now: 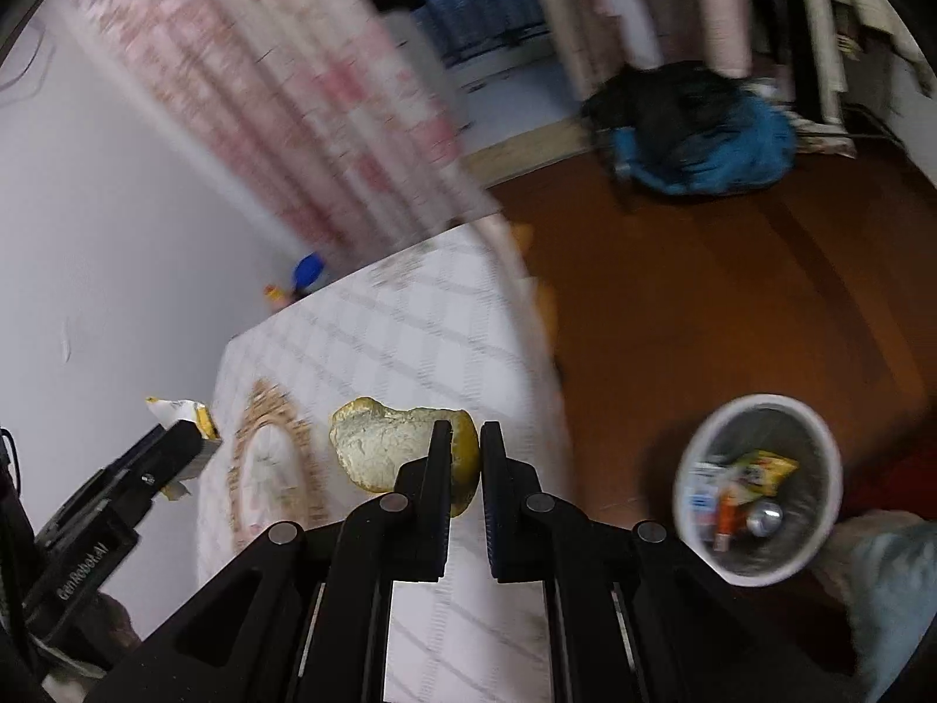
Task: Collect trash
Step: 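Carry the peel and crumpled paper over the bin and release both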
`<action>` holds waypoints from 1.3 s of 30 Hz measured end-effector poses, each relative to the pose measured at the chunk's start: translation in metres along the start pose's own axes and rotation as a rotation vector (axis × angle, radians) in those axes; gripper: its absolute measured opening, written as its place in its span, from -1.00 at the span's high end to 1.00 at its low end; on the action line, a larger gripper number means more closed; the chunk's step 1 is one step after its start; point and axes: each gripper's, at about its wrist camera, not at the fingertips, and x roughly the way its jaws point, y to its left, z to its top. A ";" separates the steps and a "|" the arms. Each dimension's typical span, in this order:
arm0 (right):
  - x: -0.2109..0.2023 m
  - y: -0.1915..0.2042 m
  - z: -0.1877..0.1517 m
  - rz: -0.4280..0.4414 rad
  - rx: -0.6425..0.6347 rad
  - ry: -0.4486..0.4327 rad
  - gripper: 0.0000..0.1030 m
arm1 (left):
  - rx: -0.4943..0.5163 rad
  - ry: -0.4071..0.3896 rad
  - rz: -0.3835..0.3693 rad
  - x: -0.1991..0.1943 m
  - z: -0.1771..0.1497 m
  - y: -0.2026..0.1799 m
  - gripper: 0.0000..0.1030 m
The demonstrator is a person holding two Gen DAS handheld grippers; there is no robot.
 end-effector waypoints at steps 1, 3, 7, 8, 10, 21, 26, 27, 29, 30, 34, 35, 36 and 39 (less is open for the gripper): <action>-0.010 -0.021 -0.001 -0.023 0.019 -0.009 0.82 | 0.011 0.006 -0.026 0.004 0.000 -0.015 0.21; -0.023 -0.061 -0.005 -0.074 0.060 -0.017 0.82 | 0.033 0.027 -0.075 0.016 -0.001 -0.048 0.21; -0.029 -0.148 -0.023 -0.180 0.157 0.019 0.82 | 0.070 0.111 -0.168 0.057 -0.015 -0.113 0.21; -0.024 -0.171 -0.028 -0.207 0.181 0.041 0.82 | 0.081 0.144 -0.188 0.073 -0.022 -0.131 0.21; -0.012 -0.207 -0.036 -0.242 0.217 0.082 0.82 | 0.096 0.205 -0.212 0.100 -0.033 -0.158 0.21; 0.078 -0.336 -0.060 -0.345 0.329 0.282 0.82 | 0.141 0.503 -0.271 0.238 -0.075 -0.248 0.14; 0.103 -0.354 -0.059 -0.381 0.328 0.324 0.80 | 0.162 0.558 -0.221 0.257 -0.086 -0.259 0.07; 0.108 -0.356 -0.061 -0.395 0.326 0.343 0.80 | 0.177 0.555 -0.207 0.257 -0.087 -0.259 -0.06; 0.112 -0.355 -0.065 -0.404 0.323 0.365 0.41 | 0.190 0.537 -0.186 0.253 -0.089 -0.254 -0.40; 0.112 -0.354 -0.067 -0.414 0.318 0.377 0.15 | 0.201 0.528 -0.167 0.250 -0.089 -0.252 -0.64; 0.099 -0.343 -0.070 -0.432 0.286 0.368 -0.71 | 0.221 0.507 -0.119 0.238 -0.087 -0.238 -0.81; 0.093 -0.339 -0.071 -0.438 0.279 0.365 -0.73 | 0.227 0.494 -0.107 0.233 -0.087 -0.234 -0.81; 0.088 -0.335 -0.071 -0.433 0.278 0.361 -0.77 | 0.231 0.481 -0.094 0.228 -0.085 -0.231 -0.82; 0.069 -0.320 -0.071 -0.430 0.261 0.334 -0.93 | 0.234 0.443 -0.073 0.209 -0.079 -0.221 -0.82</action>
